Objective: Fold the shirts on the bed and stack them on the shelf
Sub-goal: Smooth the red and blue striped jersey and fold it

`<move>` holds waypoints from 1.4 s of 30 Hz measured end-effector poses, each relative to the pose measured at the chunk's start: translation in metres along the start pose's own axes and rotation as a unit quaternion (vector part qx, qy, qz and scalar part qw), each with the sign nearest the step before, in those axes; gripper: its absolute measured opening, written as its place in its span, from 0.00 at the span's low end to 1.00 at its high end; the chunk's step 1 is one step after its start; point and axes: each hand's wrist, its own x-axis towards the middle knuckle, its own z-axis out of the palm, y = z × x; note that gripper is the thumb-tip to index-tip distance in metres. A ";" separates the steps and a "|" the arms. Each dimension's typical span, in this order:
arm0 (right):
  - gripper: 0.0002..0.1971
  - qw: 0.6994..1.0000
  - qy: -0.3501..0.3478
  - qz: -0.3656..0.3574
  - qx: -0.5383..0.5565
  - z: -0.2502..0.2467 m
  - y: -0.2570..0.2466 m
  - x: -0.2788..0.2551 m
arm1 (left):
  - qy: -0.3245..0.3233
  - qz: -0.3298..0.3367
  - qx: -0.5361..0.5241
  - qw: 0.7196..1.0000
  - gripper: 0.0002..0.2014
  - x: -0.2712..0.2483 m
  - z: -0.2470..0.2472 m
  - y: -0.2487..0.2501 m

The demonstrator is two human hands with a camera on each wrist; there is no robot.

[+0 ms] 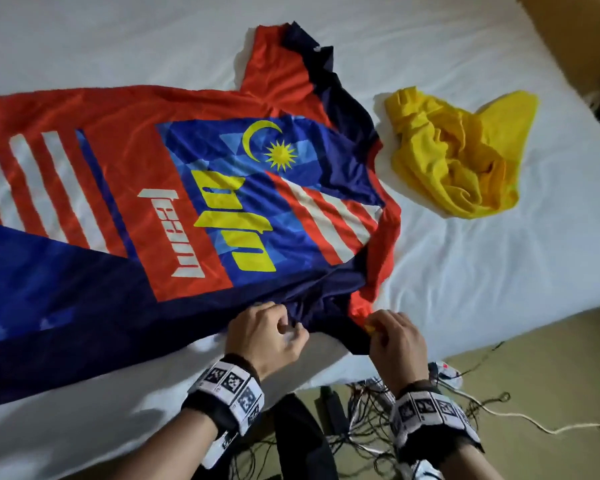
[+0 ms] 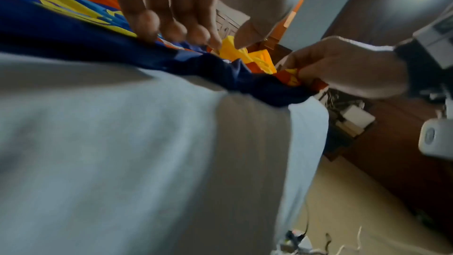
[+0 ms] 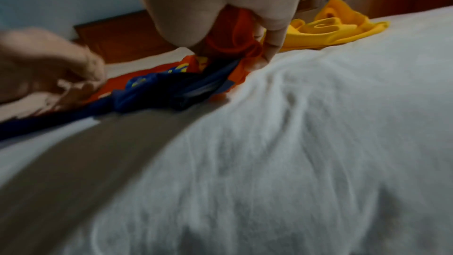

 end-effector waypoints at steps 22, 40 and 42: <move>0.07 0.951 -0.062 0.275 0.127 -0.004 0.032 0.031 | -0.093 -0.273 -0.347 0.893 0.17 -0.021 0.034 0.020; 0.24 0.954 -0.001 0.270 0.129 -0.002 0.023 0.183 | 0.075 -0.073 0.050 0.993 0.32 0.114 0.016 0.014; 0.16 0.957 -0.007 0.262 0.126 -0.002 0.025 0.207 | 0.047 -0.095 0.073 0.992 0.34 0.140 0.021 0.005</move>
